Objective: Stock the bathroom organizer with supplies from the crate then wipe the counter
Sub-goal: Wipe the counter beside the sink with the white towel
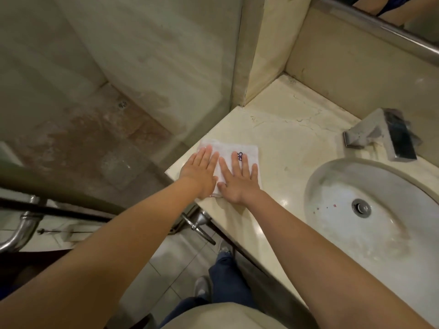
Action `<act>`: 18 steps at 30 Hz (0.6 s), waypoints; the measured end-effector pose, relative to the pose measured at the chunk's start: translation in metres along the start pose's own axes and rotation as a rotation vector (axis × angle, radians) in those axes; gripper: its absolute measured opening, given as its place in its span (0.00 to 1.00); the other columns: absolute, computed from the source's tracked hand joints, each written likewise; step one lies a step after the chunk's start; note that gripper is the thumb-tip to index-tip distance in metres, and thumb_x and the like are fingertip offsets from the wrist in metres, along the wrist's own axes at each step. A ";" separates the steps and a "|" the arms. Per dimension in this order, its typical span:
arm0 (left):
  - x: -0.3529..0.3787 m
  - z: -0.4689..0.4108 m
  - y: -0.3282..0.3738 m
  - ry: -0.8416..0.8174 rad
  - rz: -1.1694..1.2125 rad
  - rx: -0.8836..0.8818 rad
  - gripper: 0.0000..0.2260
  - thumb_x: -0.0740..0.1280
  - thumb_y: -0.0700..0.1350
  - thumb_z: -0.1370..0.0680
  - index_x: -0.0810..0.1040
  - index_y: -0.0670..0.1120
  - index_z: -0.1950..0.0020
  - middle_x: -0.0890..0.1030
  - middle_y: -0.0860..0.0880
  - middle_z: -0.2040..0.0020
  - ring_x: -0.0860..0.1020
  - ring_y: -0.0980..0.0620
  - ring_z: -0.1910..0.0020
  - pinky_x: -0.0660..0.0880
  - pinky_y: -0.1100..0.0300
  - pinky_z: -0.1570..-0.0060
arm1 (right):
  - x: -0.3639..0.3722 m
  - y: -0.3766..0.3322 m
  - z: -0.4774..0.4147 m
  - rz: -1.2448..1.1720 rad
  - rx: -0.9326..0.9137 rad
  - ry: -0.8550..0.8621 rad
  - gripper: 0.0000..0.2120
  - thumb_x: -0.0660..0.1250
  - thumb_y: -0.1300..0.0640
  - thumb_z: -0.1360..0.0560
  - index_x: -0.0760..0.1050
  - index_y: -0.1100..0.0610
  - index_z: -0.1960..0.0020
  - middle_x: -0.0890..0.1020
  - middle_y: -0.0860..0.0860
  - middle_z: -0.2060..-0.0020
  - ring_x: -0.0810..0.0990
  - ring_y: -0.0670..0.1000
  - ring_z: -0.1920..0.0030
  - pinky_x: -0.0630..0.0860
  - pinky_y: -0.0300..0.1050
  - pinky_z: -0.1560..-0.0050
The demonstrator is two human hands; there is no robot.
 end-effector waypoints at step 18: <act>0.061 0.081 0.072 0.039 -0.076 0.230 0.30 0.46 0.54 0.16 0.31 0.44 0.23 0.31 0.42 0.23 0.33 0.45 0.23 0.38 0.51 0.25 | 0.099 0.008 0.136 -0.138 0.189 0.106 0.31 0.46 0.45 0.17 0.30 0.45 0.23 0.26 0.50 0.26 0.24 0.53 0.27 0.29 0.57 0.27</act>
Point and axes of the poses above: each hand's wrist, its own z-axis away from the middle knuckle, its own x-axis out of the palm, y = z × x, the point moved 3 cm from there along -z, towards the middle knuckle
